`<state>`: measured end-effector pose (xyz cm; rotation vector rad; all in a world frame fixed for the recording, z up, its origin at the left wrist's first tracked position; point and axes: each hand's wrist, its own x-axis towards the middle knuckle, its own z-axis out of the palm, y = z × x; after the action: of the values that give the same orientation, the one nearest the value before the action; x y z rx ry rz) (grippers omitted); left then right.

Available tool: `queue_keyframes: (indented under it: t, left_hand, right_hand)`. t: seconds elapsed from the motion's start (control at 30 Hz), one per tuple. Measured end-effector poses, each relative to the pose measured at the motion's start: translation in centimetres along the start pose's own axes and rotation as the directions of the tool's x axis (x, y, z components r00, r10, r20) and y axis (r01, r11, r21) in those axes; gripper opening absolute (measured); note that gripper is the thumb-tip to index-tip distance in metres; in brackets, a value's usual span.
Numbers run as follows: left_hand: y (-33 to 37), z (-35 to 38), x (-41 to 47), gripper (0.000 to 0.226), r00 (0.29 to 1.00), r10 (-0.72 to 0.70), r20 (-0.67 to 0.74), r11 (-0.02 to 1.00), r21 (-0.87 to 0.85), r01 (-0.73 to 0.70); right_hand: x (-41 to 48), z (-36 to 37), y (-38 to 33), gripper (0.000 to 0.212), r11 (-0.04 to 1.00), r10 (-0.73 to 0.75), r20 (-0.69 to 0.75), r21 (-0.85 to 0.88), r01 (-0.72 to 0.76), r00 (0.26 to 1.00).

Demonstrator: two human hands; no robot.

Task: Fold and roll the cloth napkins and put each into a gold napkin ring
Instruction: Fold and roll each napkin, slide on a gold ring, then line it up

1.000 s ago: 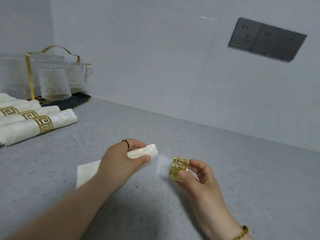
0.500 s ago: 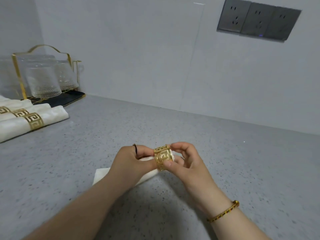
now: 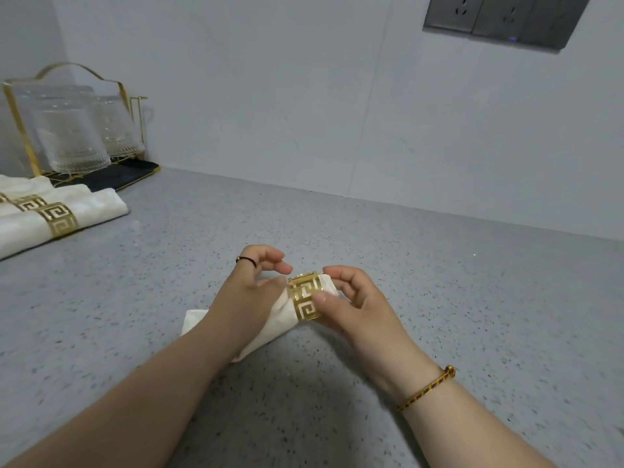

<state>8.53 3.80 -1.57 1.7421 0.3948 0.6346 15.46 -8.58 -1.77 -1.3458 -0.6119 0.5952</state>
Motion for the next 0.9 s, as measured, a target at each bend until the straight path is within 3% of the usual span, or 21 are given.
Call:
queue_keyframes:
  t: [0.1, 0.2, 0.23, 0.3, 0.4, 0.57, 0.63, 0.8, 0.9]
  left_hand:
    - [0.3, 0.3, -0.7, 0.011, 0.992, 0.045, 0.12, 0.99, 0.126, -0.06]
    - [-0.3, 0.9, -1.1, 0.065, 0.955, 0.109, 0.274, 0.824, 0.513, -0.241]
    - [-0.2, 0.9, -1.1, 0.064, 0.95, 0.14, 0.279, 0.759, 0.586, -0.284]
    - [-0.1, 0.8, -1.1, 0.049, 0.947, 0.198, 0.254, 0.716, 0.623, -0.316]
    - [-0.1, 0.6, -1.0, 0.045, 0.939, 0.247, 0.238, 0.692, 0.635, -0.343]
    - [0.0, 0.7, -1.2, 0.058, 0.916, 0.203, 0.345, 0.559, 0.727, -0.398]
    - [0.1, 0.7, -1.1, 0.056, 0.919, 0.189, 0.347, 0.552, 0.736, -0.392]
    - [0.5, -0.3, -0.9, 0.053, 0.941, 0.129, 0.313, 0.511, 0.792, -0.333]
    - [0.4, -1.3, -0.7, 0.051, 0.949, 0.084, 0.303, 0.496, 0.813, -0.304]
  right_hand:
    - [0.0, -0.2, 0.2, 0.013, 0.994, 0.056, -0.016, 0.093, -0.054, 0.998]
    - [0.1, -0.3, 0.4, 0.007, 0.989, 0.086, 0.009, 0.123, -0.086, 0.996]
    - [0.1, -0.3, 0.4, 0.005, 0.988, 0.091, 0.021, 0.126, -0.093, 0.996]
    - [0.3, -0.3, 0.4, 0.008, 0.978, 0.111, 0.051, 0.173, -0.118, 0.993]
    - [0.5, -0.8, 0.1, 0.017, 0.951, 0.164, 0.123, 0.242, -0.19, 0.979]
    - [0.6, -1.0, 0.4, 0.014, 0.981, 0.187, 0.079, -0.076, -0.181, 0.979]
    - [0.6, -0.8, 0.3, 0.016, 0.98, 0.178, 0.048, -0.101, -0.173, 0.983]
    - [0.6, -1.9, -1.1, 0.019, 0.962, 0.239, 0.005, 0.133, -0.237, 0.971]
    - [0.9, -3.3, -1.5, 0.021, 0.95, 0.262, -0.008, 0.181, -0.256, 0.965]
